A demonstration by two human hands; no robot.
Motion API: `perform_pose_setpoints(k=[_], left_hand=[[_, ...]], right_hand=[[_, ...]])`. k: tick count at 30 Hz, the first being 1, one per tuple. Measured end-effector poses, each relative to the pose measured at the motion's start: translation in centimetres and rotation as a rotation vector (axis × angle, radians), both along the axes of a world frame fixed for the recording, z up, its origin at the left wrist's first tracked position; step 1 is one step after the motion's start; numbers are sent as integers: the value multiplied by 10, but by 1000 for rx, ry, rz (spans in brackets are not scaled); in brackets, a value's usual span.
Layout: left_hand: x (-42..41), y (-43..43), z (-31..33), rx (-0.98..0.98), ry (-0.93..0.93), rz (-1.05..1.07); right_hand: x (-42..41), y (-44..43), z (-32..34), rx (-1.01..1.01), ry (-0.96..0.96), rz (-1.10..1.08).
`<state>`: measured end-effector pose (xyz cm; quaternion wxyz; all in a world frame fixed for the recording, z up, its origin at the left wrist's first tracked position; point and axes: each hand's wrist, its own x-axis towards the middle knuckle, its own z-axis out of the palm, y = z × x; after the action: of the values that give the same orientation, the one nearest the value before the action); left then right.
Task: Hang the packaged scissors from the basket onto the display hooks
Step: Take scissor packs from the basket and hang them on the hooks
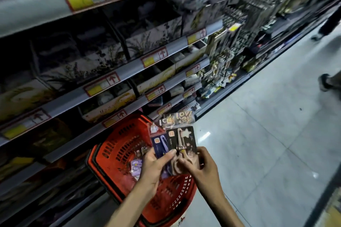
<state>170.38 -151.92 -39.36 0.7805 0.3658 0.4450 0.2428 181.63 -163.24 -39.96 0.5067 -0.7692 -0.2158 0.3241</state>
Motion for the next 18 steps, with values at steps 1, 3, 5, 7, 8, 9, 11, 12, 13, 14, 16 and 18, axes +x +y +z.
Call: perform_pose_setpoints(k=[1, 3, 5, 7, 8, 9, 11, 12, 13, 14, 16, 18], left_hand=[[4, -2, 2, 2, 3, -16], [11, -5, 5, 24, 1, -64], [17, -7, 10, 41, 2, -131], [20, -9, 12, 55, -6, -204], [21, -10, 14, 57, -16, -256], [21, -11, 16, 58, -32, -305], [17, -11, 17, 72, -63, -410], [15, -10, 16, 92, -58, -463], [11, -9, 15, 118, -42, -530], [7, -7, 13, 146, -22, -589], [-4, -3, 7, 162, -5, -669], [-15, 4, 5, 129, -12, -717]], right_hand=[[1, -5, 7, 2, -13, -1], [3, -16, 18, 4, -35, -27], [7, -24, 29, 18, -16, -82], [12, -31, 38, 58, 46, -153], [12, -35, 44, 92, 77, -194], [12, -38, 50, 123, 91, -231], [8, -42, 60, 166, 81, -307], [5, -43, 63, 179, 66, -339], [-1, -43, 64, 186, 43, -382], [-7, -44, 65, 186, 15, -427], [-25, -46, 65, 166, -35, -525], [-47, -51, 64, 167, -62, -624]])
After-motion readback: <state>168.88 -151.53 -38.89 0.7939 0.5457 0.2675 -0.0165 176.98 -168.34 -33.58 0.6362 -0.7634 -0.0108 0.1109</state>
